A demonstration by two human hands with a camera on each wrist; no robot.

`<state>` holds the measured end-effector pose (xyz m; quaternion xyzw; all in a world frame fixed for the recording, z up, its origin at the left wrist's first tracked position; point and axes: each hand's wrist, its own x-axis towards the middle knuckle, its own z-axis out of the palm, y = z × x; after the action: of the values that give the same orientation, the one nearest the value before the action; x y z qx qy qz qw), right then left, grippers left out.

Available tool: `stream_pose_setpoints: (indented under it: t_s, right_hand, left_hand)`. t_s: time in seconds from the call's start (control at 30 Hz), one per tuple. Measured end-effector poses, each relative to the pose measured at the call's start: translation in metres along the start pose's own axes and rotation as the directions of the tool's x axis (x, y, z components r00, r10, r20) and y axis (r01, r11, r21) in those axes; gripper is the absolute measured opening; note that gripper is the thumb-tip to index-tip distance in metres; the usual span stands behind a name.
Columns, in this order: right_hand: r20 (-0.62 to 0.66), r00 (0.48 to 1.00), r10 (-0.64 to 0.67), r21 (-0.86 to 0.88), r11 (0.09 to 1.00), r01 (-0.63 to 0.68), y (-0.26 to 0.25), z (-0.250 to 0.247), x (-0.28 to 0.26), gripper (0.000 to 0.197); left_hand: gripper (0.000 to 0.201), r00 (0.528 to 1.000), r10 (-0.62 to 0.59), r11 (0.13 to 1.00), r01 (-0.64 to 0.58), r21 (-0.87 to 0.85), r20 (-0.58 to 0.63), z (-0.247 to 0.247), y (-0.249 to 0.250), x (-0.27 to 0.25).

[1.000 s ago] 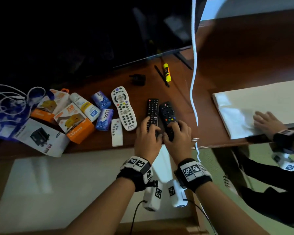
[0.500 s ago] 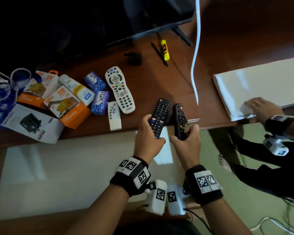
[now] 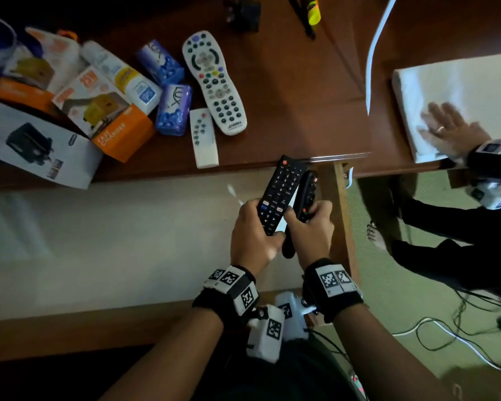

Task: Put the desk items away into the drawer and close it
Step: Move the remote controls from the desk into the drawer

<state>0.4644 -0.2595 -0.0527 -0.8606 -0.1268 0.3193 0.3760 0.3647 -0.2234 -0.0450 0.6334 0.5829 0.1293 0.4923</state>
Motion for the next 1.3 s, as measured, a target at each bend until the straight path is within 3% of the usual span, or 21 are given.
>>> stream_pose_setpoints:
  t_s: [0.2,0.3,0.37,0.53,0.7,1.07,1.23,1.3]
  right_hand:
    - [0.076,0.992,0.103,-0.153,0.984,-0.091,0.005,0.011,0.009,0.048]
    - [0.102,0.985,0.142,-0.248,0.962,-0.113,0.005,0.012,0.017,0.058]
    - [0.127,0.981,0.146,-0.335,0.937,-0.096,0.008,0.014,0.020,0.071]
    - [0.209,0.962,0.176,-0.529,0.848,-0.040,0.010,0.016,0.025,0.092]
    - [0.322,0.937,0.136,-0.656,0.746,0.117,0.007,0.018,0.026,0.104]
    - [0.378,0.921,0.092,-0.661,0.723,0.199,0.012,0.018,0.027,0.102]
    - [0.472,0.880,0.045,-0.749,0.548,0.373,0.005,0.013,0.023,0.094]
    - [0.498,0.866,0.050,-0.752,0.522,0.402,0.005,0.012,0.023,0.098]
  left_hand:
    - [0.045,0.994,-0.096,0.991,0.090,0.095,0.059,0.005,-0.028,0.003]
    - [0.046,0.977,-0.192,0.943,0.158,0.293,0.091,0.009,-0.034,0.011]
    - [0.049,0.961,-0.258,0.896,0.199,0.397,0.101,0.009,-0.039,0.016]
    - [0.058,0.930,-0.347,0.846,0.256,0.467,0.119,0.009,-0.048,0.024]
    - [0.053,0.953,-0.281,0.854,0.193,0.483,0.117,0.014,-0.052,0.021]
    - [0.048,0.962,-0.218,0.886,0.125,0.446,0.164,0.011,-0.055,0.019]
    - [0.050,0.982,-0.119,0.864,0.030,0.502,0.147,0.005,-0.046,0.028]
    - [0.047,0.984,-0.081,0.858,-0.013,0.513,0.161,0.004,-0.043,0.034]
